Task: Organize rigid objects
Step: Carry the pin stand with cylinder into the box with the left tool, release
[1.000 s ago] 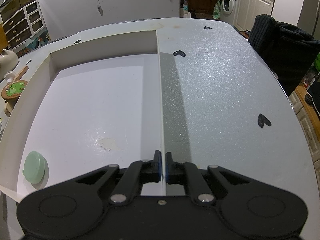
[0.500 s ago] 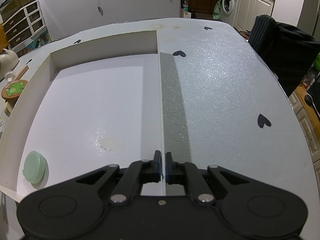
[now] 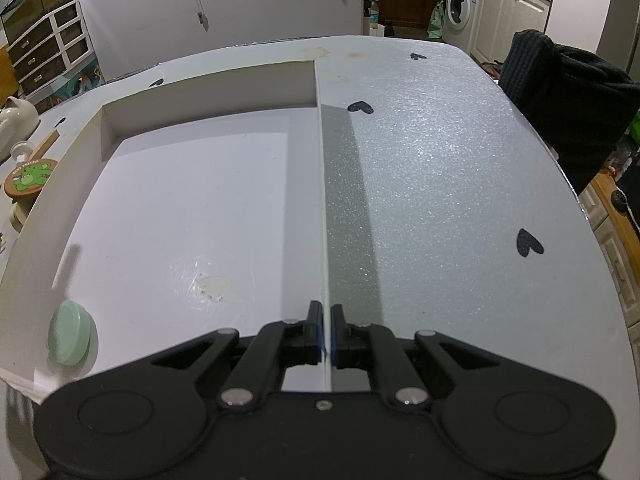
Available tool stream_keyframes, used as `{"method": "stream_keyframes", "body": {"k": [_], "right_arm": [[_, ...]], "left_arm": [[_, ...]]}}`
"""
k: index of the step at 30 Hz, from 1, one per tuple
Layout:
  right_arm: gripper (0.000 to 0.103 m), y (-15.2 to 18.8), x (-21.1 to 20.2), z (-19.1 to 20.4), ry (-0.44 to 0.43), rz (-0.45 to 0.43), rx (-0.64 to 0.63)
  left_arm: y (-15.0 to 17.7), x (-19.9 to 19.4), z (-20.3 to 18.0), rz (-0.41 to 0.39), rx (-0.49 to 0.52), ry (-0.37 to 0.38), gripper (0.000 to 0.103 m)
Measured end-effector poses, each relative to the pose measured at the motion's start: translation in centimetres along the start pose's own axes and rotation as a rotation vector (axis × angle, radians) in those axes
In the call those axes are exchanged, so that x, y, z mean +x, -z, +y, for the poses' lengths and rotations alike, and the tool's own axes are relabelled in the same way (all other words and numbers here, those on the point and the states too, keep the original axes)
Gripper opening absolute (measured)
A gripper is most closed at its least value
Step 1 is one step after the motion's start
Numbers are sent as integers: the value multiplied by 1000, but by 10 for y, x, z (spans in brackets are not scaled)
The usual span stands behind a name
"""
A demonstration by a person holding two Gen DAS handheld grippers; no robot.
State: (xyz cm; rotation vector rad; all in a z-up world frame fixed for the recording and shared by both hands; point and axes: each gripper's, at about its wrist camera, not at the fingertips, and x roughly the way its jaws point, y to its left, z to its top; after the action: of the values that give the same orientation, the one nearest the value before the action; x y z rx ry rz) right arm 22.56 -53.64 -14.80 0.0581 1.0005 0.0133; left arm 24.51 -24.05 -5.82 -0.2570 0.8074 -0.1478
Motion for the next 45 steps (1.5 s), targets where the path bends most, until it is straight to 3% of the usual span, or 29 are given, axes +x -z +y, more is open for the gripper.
{"method": "stream_keyframes", "body": {"k": [9,21,32,45], "right_arm": [[5,1,1,-1,-10,0,-9],[4,2,1,-1,-3,-2,-14],[4,3,0,-6,-25,-2,0],[4,1,1,-5,-21,9,-27]], "left_arm": [[14,31,-43,141,25,126,47],[48,70,-68,332,56,172,47],[60,86,-85,397,172,171,47],[64,89,-86,432,189,171,48]]}}
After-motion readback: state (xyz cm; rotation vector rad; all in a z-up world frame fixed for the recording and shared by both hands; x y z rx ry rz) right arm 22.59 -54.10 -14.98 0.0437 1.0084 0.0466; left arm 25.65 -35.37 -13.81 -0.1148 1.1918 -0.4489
